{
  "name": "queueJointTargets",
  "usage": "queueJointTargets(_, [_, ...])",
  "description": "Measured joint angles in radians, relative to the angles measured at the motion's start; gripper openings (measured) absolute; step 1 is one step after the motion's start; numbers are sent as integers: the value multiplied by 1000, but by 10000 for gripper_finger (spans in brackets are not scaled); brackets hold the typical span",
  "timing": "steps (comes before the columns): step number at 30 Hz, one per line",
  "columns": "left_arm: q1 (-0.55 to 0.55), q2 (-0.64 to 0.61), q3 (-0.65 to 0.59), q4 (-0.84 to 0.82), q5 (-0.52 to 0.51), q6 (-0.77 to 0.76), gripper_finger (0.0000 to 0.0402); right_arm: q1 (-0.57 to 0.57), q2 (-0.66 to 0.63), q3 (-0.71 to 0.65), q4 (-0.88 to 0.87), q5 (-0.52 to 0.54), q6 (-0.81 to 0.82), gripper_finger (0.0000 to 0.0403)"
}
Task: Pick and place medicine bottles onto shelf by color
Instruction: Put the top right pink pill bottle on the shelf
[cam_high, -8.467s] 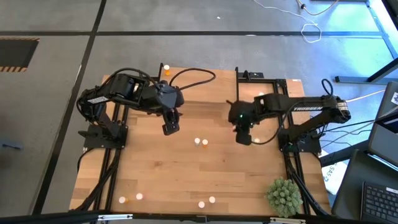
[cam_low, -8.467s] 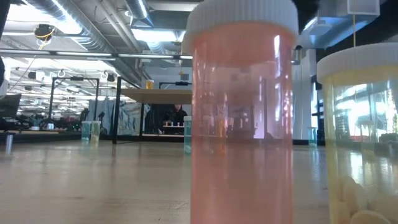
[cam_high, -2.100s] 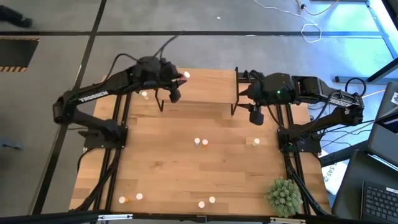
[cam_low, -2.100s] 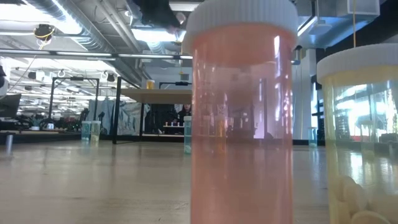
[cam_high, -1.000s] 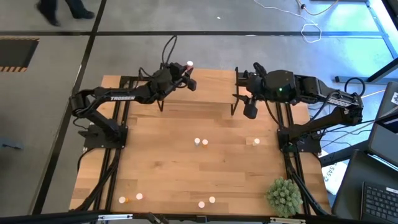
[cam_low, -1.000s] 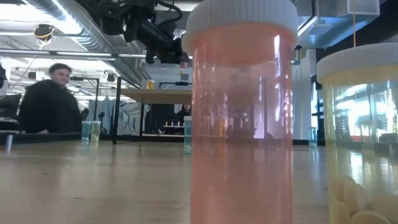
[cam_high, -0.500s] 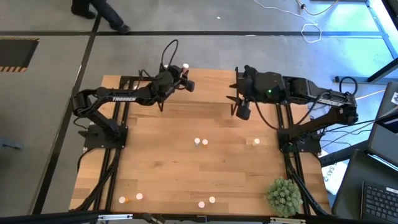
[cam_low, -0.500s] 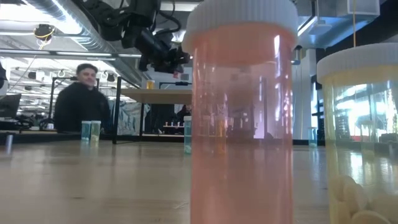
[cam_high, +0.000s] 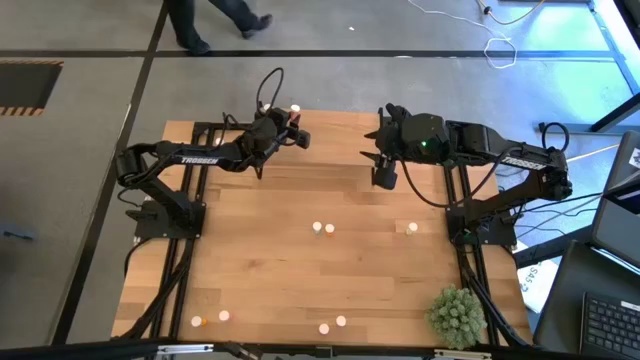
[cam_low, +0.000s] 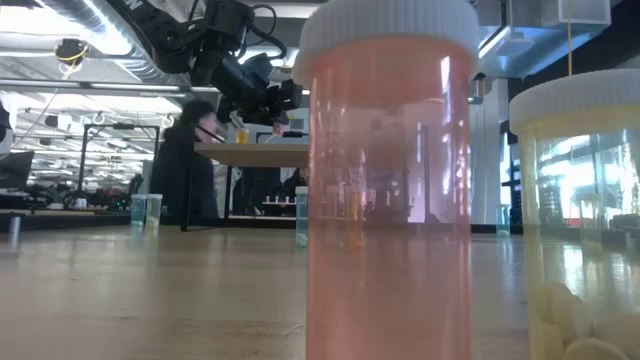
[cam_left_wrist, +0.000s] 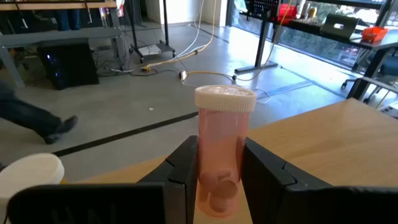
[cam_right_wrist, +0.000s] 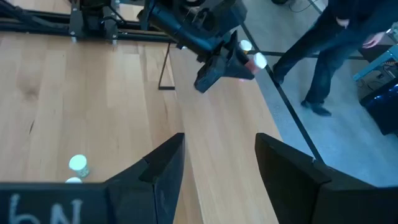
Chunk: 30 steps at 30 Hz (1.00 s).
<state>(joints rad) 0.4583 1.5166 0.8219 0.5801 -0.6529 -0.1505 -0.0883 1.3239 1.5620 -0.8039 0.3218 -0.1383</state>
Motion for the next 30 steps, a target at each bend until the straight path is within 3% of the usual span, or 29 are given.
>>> queueJointTargets(11, [-15,62,-1,24,7,0,90,-33,7,0,4,-50,-1,198])
queueJointTargets(30, [-18,66,-1,30,-12,3,90,-33,10,0,6,-53,-2,198])
